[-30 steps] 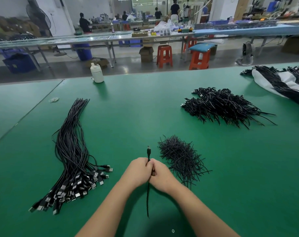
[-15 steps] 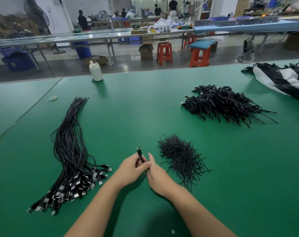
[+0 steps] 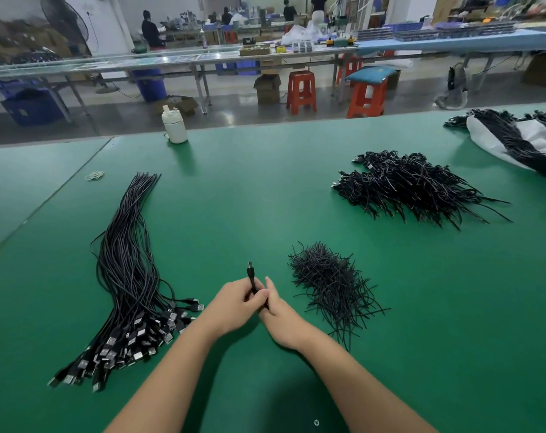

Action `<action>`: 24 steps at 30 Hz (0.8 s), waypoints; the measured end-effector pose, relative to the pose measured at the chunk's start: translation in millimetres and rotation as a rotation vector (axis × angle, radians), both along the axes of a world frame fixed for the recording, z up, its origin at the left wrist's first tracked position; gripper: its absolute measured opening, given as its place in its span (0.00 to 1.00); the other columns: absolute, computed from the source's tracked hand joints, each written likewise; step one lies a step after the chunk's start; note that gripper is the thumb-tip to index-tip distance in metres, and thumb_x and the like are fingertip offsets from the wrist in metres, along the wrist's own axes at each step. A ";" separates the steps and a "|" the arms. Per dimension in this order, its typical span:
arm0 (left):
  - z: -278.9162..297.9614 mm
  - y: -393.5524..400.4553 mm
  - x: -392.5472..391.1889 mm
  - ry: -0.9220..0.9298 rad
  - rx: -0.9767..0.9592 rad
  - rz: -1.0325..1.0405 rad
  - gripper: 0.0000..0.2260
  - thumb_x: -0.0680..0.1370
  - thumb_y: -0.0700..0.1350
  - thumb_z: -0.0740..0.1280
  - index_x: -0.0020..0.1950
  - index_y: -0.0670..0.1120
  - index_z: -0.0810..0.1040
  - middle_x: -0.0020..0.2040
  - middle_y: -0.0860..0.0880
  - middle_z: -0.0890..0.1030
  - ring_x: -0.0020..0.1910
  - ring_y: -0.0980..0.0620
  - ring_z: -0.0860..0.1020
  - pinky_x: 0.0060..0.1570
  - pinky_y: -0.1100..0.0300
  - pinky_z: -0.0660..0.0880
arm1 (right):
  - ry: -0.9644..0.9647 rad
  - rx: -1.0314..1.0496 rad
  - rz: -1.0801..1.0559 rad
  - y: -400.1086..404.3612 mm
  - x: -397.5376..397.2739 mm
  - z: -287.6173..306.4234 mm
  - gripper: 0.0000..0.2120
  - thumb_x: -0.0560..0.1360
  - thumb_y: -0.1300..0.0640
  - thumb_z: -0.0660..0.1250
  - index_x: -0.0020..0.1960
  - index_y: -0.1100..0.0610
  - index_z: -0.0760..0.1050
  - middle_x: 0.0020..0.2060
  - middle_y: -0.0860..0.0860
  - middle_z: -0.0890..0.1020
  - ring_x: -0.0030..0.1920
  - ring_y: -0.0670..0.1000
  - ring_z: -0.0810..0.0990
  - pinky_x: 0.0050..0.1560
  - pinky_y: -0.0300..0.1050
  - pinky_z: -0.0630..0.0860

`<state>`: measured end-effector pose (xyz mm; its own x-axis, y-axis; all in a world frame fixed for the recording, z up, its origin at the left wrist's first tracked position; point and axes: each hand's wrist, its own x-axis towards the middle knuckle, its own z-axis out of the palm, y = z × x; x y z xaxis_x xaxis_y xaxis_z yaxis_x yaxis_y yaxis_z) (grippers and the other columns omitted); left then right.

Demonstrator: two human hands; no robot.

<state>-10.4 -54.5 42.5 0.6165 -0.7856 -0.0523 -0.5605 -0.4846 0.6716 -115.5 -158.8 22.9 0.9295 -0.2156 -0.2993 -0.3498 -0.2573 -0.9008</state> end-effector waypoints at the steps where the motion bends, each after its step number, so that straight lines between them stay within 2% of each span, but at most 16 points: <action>1: 0.0 -0.4 0.7 -0.015 0.013 0.003 0.08 0.80 0.53 0.64 0.41 0.54 0.74 0.31 0.56 0.74 0.29 0.60 0.69 0.32 0.67 0.67 | -0.012 0.023 -0.017 0.6 0.9 -0.2 0.33 0.83 0.61 0.54 0.81 0.55 0.38 0.78 0.49 0.59 0.75 0.47 0.61 0.74 0.41 0.58; 3: 0.6 -2.1 1.8 -0.057 0.048 0.000 0.09 0.80 0.53 0.63 0.41 0.54 0.72 0.32 0.57 0.75 0.30 0.61 0.71 0.31 0.68 0.66 | -0.029 0.082 -0.064 0.9 1.4 -1.5 0.29 0.83 0.59 0.56 0.81 0.51 0.50 0.74 0.48 0.67 0.69 0.45 0.69 0.71 0.42 0.65; 4: 1.6 -3.3 2.7 -0.077 0.067 -0.001 0.08 0.81 0.52 0.63 0.42 0.55 0.71 0.34 0.57 0.76 0.31 0.62 0.72 0.31 0.68 0.65 | -0.028 0.106 -0.078 1.0 1.2 -1.6 0.25 0.83 0.57 0.57 0.78 0.48 0.57 0.66 0.47 0.74 0.59 0.42 0.75 0.63 0.40 0.71; 5: 2.6 -4.4 3.7 -0.087 0.084 0.003 0.08 0.81 0.51 0.62 0.42 0.55 0.70 0.36 0.57 0.76 0.33 0.62 0.73 0.32 0.68 0.65 | -0.017 0.116 -0.084 1.3 1.5 -2.0 0.20 0.83 0.55 0.57 0.74 0.47 0.65 0.55 0.47 0.78 0.47 0.41 0.77 0.55 0.40 0.73; 6: 3.6 -5.3 5.1 -0.087 0.095 0.011 0.08 0.81 0.51 0.62 0.42 0.55 0.70 0.37 0.56 0.77 0.34 0.61 0.73 0.32 0.67 0.65 | 0.002 0.106 -0.087 1.3 1.8 -1.9 0.16 0.83 0.53 0.56 0.70 0.49 0.70 0.45 0.48 0.78 0.39 0.42 0.75 0.49 0.42 0.73; 8: 5.5 -7.9 6.9 -0.066 0.106 0.027 0.08 0.81 0.50 0.61 0.42 0.54 0.70 0.38 0.55 0.78 0.37 0.58 0.75 0.34 0.64 0.67 | 0.031 0.022 -0.086 0.6 3.4 -4.6 0.16 0.84 0.51 0.53 0.66 0.53 0.71 0.35 0.48 0.75 0.32 0.44 0.74 0.42 0.42 0.74; 10: 6.8 -12.2 6.7 -0.045 0.124 0.036 0.07 0.81 0.50 0.62 0.43 0.53 0.72 0.40 0.54 0.79 0.39 0.57 0.76 0.36 0.63 0.68 | 0.043 -0.064 -0.072 1.6 4.9 -4.2 0.17 0.84 0.51 0.50 0.70 0.54 0.67 0.34 0.47 0.74 0.28 0.44 0.73 0.32 0.36 0.72; 11: 6.9 -15.1 6.2 -0.033 0.133 0.044 0.07 0.81 0.50 0.62 0.43 0.52 0.72 0.40 0.54 0.79 0.40 0.56 0.76 0.36 0.63 0.68 | 0.042 -0.091 -0.072 2.4 5.6 -3.6 0.18 0.84 0.52 0.49 0.71 0.54 0.66 0.36 0.47 0.75 0.29 0.45 0.73 0.30 0.35 0.71; 12: 6.6 -18.1 5.8 -0.019 0.135 0.058 0.07 0.81 0.50 0.62 0.44 0.51 0.73 0.41 0.54 0.79 0.41 0.54 0.77 0.37 0.62 0.68 | 0.038 -0.118 -0.081 3.1 6.0 -2.6 0.19 0.84 0.52 0.48 0.72 0.54 0.66 0.41 0.49 0.78 0.32 0.46 0.74 0.33 0.36 0.72; 14: 6.8 -24.8 6.0 0.014 0.132 0.094 0.07 0.80 0.50 0.64 0.44 0.49 0.75 0.41 0.52 0.80 0.43 0.51 0.77 0.39 0.59 0.68 | 0.008 -0.212 -0.116 4.5 6.4 -2.4 0.19 0.84 0.54 0.48 0.70 0.56 0.69 0.55 0.53 0.80 0.46 0.49 0.78 0.48 0.43 0.76; 15: 7.1 -28.1 6.3 0.029 0.136 0.105 0.08 0.80 0.50 0.64 0.45 0.48 0.75 0.42 0.51 0.80 0.43 0.50 0.77 0.40 0.58 0.69 | -0.004 -0.259 -0.137 4.8 8.1 -4.7 0.19 0.84 0.55 0.49 0.68 0.58 0.71 0.58 0.55 0.80 0.52 0.52 0.78 0.53 0.45 0.75; 16: 7.4 -31.2 6.6 0.045 0.144 0.115 0.08 0.80 0.50 0.65 0.46 0.46 0.76 0.42 0.50 0.80 0.44 0.49 0.78 0.40 0.58 0.69 | 0.000 -0.288 -0.159 5.9 9.5 -5.9 0.18 0.83 0.56 0.49 0.65 0.59 0.72 0.57 0.56 0.80 0.54 0.55 0.78 0.55 0.47 0.75; 18: 9.5 -37.0 5.6 0.053 0.198 0.143 0.10 0.79 0.51 0.65 0.48 0.44 0.76 0.44 0.48 0.81 0.45 0.47 0.78 0.42 0.57 0.71 | 0.025 -0.322 -0.175 8.4 11.3 -10.9 0.15 0.82 0.56 0.49 0.57 0.59 0.73 0.51 0.55 0.80 0.50 0.56 0.78 0.50 0.47 0.74; 20: 14.8 -41.3 2.0 -0.095 0.227 0.241 0.12 0.80 0.53 0.65 0.50 0.43 0.73 0.44 0.48 0.78 0.44 0.46 0.77 0.42 0.55 0.71 | 0.086 -0.318 -0.187 6.7 15.2 -14.9 0.12 0.82 0.55 0.50 0.50 0.57 0.71 0.46 0.53 0.78 0.46 0.55 0.76 0.46 0.48 0.73; 22: 23.6 -48.7 -6.7 -0.332 0.057 0.350 0.11 0.80 0.52 0.64 0.53 0.44 0.71 0.44 0.49 0.74 0.42 0.46 0.75 0.40 0.54 0.71 | 0.105 -0.270 -0.189 5.1 15.5 -16.3 0.11 0.83 0.53 0.52 0.48 0.56 0.70 0.46 0.53 0.77 0.45 0.53 0.74 0.46 0.47 0.71; 24: 30.8 -63.8 -19.0 -0.421 -0.085 0.279 0.09 0.82 0.50 0.62 0.52 0.44 0.74 0.45 0.49 0.75 0.42 0.47 0.76 0.42 0.53 0.73 | 0.036 -0.072 -0.234 5.8 15.2 -5.7 0.10 0.84 0.59 0.53 0.47 0.56 0.70 0.44 0.54 0.76 0.44 0.51 0.73 0.45 0.45 0.69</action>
